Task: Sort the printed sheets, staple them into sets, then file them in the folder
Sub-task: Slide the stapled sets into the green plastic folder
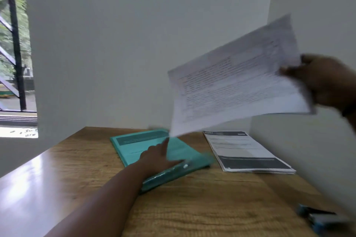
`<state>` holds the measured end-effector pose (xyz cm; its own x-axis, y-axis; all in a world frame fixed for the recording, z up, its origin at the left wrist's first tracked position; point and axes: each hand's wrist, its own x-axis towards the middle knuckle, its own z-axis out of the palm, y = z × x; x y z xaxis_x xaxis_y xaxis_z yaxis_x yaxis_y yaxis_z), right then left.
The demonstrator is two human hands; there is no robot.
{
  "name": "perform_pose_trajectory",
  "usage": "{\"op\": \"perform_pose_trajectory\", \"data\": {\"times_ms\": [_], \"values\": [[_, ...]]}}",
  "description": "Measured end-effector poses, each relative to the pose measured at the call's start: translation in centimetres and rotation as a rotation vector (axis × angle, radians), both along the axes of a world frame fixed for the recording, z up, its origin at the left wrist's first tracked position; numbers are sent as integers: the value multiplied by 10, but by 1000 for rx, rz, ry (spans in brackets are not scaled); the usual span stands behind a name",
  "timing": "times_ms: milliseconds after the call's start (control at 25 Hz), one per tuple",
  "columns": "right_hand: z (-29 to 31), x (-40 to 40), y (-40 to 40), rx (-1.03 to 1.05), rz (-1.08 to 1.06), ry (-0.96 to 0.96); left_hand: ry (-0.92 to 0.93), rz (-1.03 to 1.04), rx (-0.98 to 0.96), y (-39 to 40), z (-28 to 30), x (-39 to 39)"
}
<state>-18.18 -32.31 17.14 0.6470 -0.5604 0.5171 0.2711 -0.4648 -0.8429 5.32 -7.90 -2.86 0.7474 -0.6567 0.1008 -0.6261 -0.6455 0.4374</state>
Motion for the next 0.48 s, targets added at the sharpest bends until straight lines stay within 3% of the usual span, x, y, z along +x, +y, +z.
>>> {"op": "perform_pose_trajectory", "data": {"times_ms": [80,160,280,480], "values": [[-63,13,26,182,96,-79,80,35,-214,7,3,0],[-119,30,41,415,104,-100,98,53,-252,16,2,3],[-167,38,59,571,59,88,90,21,-57,23,2,3],[-183,1,72,686,411,366,48,-51,121,27,6,-5]]}}
